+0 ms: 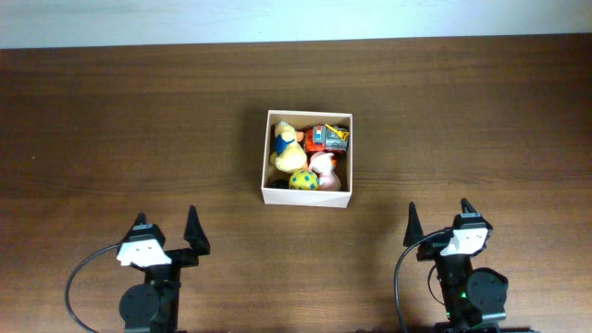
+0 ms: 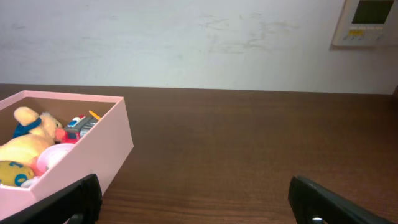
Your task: Pack container
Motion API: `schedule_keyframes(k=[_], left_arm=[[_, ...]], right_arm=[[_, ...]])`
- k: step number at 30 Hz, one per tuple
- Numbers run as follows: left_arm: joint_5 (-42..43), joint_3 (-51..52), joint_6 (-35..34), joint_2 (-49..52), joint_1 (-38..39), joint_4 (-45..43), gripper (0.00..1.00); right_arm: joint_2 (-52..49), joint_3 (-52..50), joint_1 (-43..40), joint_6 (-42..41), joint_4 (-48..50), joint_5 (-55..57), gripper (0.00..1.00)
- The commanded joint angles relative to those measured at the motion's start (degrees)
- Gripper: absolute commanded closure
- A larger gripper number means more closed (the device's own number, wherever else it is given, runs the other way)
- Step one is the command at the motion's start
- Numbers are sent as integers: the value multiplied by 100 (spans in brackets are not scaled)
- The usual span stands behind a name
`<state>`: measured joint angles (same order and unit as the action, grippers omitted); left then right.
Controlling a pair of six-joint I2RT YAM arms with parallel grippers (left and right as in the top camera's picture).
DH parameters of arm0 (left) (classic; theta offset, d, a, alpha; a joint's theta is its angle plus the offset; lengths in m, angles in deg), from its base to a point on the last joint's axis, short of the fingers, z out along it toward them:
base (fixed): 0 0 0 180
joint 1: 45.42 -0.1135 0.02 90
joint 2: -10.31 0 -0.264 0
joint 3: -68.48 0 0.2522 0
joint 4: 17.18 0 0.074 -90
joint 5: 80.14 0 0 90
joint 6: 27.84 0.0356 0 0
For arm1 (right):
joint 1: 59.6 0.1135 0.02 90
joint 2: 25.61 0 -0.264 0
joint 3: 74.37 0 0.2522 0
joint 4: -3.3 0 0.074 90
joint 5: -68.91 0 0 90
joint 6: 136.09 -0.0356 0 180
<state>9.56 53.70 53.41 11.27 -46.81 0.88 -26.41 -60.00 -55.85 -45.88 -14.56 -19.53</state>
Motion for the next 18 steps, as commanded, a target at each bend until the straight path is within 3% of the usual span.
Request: schedule_keyframes(k=[1, 18], left_arm=[[374, 48, 866, 52, 26, 9, 1], [374, 48, 883, 188, 26, 4, 1]], right_arm=[[44, -28, -11, -26, -46, -4, 1], [44, -28, -11, -26, -46, -4, 1]])
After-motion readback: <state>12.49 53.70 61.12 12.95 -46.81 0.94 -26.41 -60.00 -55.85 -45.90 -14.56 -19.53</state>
